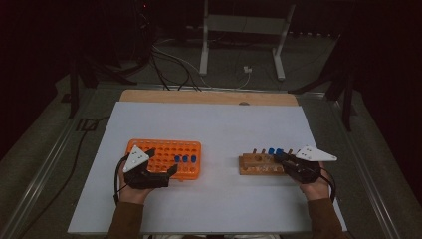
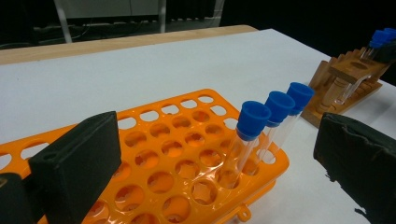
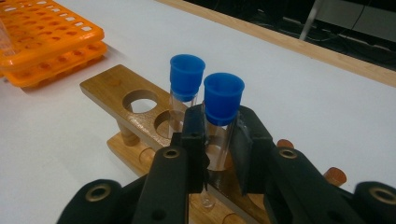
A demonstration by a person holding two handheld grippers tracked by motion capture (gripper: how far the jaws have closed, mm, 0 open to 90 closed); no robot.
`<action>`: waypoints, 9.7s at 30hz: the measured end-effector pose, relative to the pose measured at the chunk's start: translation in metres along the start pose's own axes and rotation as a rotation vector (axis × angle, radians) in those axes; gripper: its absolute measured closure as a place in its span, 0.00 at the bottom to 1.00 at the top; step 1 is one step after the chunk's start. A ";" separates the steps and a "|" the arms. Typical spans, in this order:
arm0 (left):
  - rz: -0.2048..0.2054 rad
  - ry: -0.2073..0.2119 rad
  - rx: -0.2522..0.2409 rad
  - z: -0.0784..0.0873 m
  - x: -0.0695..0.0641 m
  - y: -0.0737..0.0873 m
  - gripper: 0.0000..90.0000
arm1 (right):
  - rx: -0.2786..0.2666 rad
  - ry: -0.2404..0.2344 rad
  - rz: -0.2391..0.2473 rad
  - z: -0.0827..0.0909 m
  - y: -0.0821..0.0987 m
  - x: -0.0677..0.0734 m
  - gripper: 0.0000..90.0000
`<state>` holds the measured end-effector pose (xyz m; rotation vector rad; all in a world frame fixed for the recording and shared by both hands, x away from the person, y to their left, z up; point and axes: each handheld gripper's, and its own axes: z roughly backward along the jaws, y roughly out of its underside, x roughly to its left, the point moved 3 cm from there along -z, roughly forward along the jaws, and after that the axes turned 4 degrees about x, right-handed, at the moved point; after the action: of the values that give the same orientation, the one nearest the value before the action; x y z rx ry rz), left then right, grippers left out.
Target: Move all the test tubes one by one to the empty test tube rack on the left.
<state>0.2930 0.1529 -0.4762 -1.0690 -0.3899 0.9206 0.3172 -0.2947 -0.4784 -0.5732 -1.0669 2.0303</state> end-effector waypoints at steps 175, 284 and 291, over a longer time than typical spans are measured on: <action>-0.242 0.249 -0.002 -0.057 -0.113 -0.043 0.75 | -0.076 -0.351 0.092 -0.023 -0.097 0.127 0.85; -0.120 0.019 0.204 -0.016 0.002 0.016 0.86 | -0.137 -0.127 -0.077 0.025 -0.052 0.031 0.00; -0.131 0.013 0.230 -0.018 0.000 0.018 0.86 | -0.133 -0.129 -0.076 0.024 -0.051 0.032 0.00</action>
<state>0.2975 0.1456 -0.5006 -0.8291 -0.3308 0.8199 0.3029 -0.2631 -0.4233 -0.4661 -1.2887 1.9627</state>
